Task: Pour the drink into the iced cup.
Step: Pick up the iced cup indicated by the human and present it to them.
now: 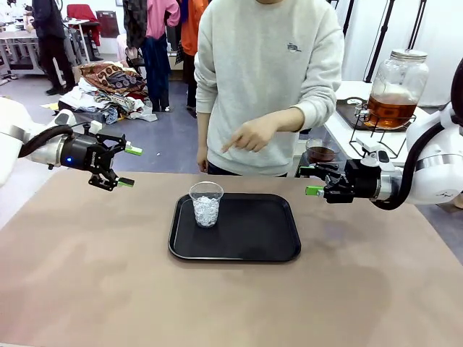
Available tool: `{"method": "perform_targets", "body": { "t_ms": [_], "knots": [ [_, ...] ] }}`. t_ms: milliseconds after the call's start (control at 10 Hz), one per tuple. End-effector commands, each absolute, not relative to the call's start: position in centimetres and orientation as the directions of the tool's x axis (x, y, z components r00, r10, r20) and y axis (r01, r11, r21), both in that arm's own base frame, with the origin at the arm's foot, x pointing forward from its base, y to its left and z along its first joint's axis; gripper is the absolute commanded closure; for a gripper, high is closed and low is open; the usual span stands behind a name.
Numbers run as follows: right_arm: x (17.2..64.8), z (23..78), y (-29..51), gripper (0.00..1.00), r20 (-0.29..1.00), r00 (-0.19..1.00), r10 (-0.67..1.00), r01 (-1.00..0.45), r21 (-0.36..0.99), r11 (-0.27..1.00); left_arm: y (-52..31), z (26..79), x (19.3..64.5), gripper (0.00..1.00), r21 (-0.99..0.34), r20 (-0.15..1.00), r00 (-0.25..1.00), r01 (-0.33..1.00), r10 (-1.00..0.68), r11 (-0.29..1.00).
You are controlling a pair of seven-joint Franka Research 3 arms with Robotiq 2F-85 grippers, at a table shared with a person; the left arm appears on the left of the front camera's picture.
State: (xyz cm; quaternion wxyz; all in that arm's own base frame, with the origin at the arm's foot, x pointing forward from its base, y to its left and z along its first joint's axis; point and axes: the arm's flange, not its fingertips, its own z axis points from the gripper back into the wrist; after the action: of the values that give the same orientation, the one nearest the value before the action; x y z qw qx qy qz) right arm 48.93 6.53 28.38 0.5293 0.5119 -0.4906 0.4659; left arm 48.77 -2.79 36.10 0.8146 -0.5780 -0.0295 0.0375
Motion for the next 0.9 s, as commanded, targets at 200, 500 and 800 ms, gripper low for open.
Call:
{"method": "perform_targets", "body": {
  "t_ms": [200, 500, 800],
  "knots": [
    [49.06, 28.55, 6.49, 0.0, 0.997, 0.08, -0.008, -0.996, 0.08, 0.044, -2.76, 36.23, 48.72, 0.0, -0.941, -0.011, 0.996, -0.042, 0.093, 0.336],
    [49.06, 28.55, 6.49, 0.0, 0.997, 0.08, -0.008, -0.996, 0.08, 0.044, -2.76, 36.23, 48.72, 0.0, -0.941, -0.011, 0.996, -0.042, 0.093, 0.336],
    [49.06, 28.55, 6.49, 0.0, 0.997, 0.08, -0.008, -0.996, 0.08, 0.044, -2.76, 36.23, 48.72, 0.0, -0.941, -0.011, 0.996, -0.042, 0.093, 0.336]
  ]
}}
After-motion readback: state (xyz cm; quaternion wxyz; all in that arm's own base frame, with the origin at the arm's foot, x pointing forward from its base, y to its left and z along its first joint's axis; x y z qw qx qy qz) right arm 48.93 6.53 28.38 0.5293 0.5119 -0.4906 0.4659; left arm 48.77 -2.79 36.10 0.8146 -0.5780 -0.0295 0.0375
